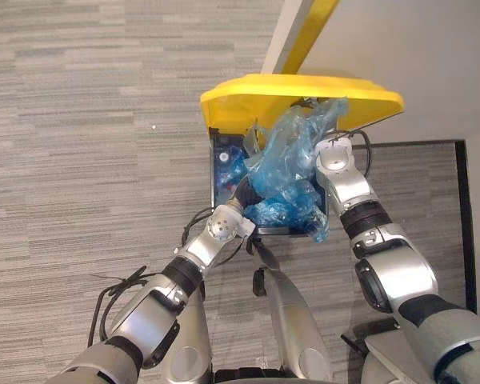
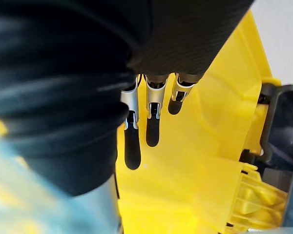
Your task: Gather rubbish on tea table into small bin, then transfer packed bag to large trash can.
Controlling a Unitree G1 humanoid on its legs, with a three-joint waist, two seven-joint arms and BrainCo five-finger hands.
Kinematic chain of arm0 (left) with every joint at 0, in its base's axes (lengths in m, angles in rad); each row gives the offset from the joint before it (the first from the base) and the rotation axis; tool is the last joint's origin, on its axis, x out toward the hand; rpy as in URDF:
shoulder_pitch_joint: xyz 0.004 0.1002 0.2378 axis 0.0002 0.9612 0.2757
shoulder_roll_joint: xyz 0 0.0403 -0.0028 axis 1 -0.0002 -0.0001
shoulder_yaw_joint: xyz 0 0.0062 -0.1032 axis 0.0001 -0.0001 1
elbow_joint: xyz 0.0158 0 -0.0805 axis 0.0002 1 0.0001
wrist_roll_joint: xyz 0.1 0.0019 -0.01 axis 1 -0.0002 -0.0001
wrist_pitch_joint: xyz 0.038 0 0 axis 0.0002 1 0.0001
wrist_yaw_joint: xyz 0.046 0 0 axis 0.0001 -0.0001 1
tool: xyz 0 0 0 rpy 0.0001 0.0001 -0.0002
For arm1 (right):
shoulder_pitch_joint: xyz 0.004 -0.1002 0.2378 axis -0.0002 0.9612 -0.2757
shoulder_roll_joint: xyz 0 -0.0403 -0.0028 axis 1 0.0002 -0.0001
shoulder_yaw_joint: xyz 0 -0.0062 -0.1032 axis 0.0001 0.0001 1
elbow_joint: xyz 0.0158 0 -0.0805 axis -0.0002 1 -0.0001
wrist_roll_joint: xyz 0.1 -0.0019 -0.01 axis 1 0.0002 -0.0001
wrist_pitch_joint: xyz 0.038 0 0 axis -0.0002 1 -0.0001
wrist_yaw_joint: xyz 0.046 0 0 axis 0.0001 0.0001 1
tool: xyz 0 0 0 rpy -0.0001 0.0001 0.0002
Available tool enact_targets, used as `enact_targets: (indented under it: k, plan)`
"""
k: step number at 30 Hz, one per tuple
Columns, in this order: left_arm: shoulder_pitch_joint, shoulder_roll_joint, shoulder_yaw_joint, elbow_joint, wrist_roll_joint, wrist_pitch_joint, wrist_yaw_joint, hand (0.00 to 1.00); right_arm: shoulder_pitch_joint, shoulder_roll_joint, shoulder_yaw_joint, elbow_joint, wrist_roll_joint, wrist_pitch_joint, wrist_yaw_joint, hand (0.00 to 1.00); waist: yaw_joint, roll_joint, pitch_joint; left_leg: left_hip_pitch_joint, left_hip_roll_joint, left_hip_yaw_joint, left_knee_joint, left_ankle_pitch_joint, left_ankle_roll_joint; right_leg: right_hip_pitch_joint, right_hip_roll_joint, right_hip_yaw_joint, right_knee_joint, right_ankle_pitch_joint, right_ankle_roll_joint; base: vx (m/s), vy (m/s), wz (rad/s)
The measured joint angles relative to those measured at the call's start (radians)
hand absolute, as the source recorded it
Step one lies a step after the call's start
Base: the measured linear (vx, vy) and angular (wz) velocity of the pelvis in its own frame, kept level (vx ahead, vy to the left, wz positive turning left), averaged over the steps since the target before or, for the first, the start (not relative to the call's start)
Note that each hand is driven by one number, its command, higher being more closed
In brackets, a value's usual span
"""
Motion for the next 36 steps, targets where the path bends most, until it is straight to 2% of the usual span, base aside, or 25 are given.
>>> enact_targets:
  k: [1, 4, 8, 12, 16, 19, 24, 27, 31, 33, 36]
  plan:
    - [0.0, -0.006, 0.003, 0.018, 0.017, 0.004, 0.0, 0.0, 0.001, 0.006, 0.001, -0.008, 0.0, 0.0, -0.004, 0.0, -0.002, 0.0, 0.0, 0.001, 0.002, 0.006, -0.001, 0.0, 0.0, -0.002, 0.002, 0.004, 0.001, 0.0, 0.0, 0.06, 0.016, -0.16]
    - [-0.012, -0.042, 0.052, 0.104, 0.075, 0.011, 0.001, 0.0, 0.014, 0.01, 0.018, -0.059, 0.016, 0.0, -0.015, 0.0, -0.008, 0.0, 0.0, 0.001, 0.003, 0.021, -0.007, -0.002, 0.002, -0.01, 0.003, 0.016, 0.002, -0.001, -0.001, 0.05, 0.014, -0.11]
    - [-0.037, -0.079, 0.179, 0.228, 0.239, 0.065, 0.022, 0.0, 0.021, 0.026, 0.05, -0.1, 0.031, 0.0, -0.017, 0.0, -0.013, 0.0, 0.0, 0.002, 0.006, 0.032, -0.007, -0.011, 0.009, -0.014, 0.003, 0.022, 0.002, -0.001, -0.002, 0.02, 0.003, -0.05]
    - [-0.029, -0.086, 0.259, 0.256, 0.436, 0.14, 0.024, 0.0, 0.021, 0.043, 0.079, -0.132, 0.032, -0.002, -0.013, 0.0, -0.012, 0.001, 0.0, 0.005, 0.011, 0.047, -0.008, -0.008, 0.004, -0.026, 0.002, 0.026, 0.027, -0.009, -0.014, 0.0, -0.011, -0.02]
    - [-0.014, -0.112, 0.331, 0.265, 0.548, 0.178, 0.02, 0.0, 0.021, 0.046, 0.097, -0.153, 0.032, -0.002, 0.006, 0.0, -0.006, 0.002, -0.001, 0.027, 0.009, 0.052, -0.023, 0.003, -0.005, -0.024, -0.001, 0.028, 0.044, -0.016, -0.024, 0.0, -0.026, 0.01]
    - [0.009, -0.115, 0.336, 0.266, 0.586, 0.192, 0.018, 0.0, 0.022, 0.047, 0.134, -0.164, 0.031, -0.002, 0.023, 0.0, -0.007, 0.004, -0.002, 0.051, 0.006, 0.057, -0.049, 0.012, -0.004, -0.009, -0.005, 0.028, 0.045, -0.017, -0.024, -0.01, -0.052, 0.04]
    - [0.023, -0.12, 0.33, 0.264, 0.578, 0.196, 0.022, 0.0, 0.052, 0.047, 0.147, -0.164, 0.027, -0.012, 0.035, 0.0, -0.005, 0.005, -0.006, 0.106, 0.006, 0.065, -0.103, 0.046, -0.01, 0.035, -0.016, 0.014, 0.034, -0.022, -0.025, -0.02, -0.062, 0.14]
    - [0.051, -0.112, 0.317, 0.199, 0.508, 0.19, 0.043, 0.0, 0.097, 0.046, 0.147, -0.161, 0.02, -0.012, 0.047, 0.0, 0.0, 0.007, -0.008, 0.137, 0.001, 0.062, -0.136, 0.068, -0.011, 0.063, -0.021, 0.007, 0.022, -0.03, -0.015, -0.02, -0.051, 0.13]
    - [0.166, -0.067, 0.291, 0.02, 0.412, 0.15, 0.065, 0.0, 0.209, 0.041, 0.126, -0.152, -0.014, -0.01, 0.051, 0.0, 0.015, 0.011, -0.019, 0.179, -0.006, 0.042, -0.178, 0.089, -0.019, 0.103, -0.021, -0.013, 0.004, -0.032, -0.012, 0.02, -0.038, 0.13]
    - [0.262, -0.052, 0.301, -0.068, 0.347, 0.122, 0.069, 0.0, 0.289, 0.037, 0.085, -0.139, -0.033, -0.003, 0.058, 0.0, 0.033, 0.018, -0.027, 0.218, -0.007, 0.04, -0.206, 0.097, -0.019, 0.135, -0.022, -0.019, -0.001, -0.036, -0.009, 0.05, -0.027, 0.07]
    - [0.426, -0.028, 0.355, -0.143, 0.252, 0.09, 0.072, 0.0, 0.405, 0.035, 0.034, -0.119, -0.054, 0.003, 0.068, 0.0, 0.044, 0.045, -0.062, 0.263, -0.01, 0.036, -0.223, 0.098, -0.016, 0.176, -0.026, -0.026, 0.0, -0.051, -0.008, 0.05, 0.005, 0.06]
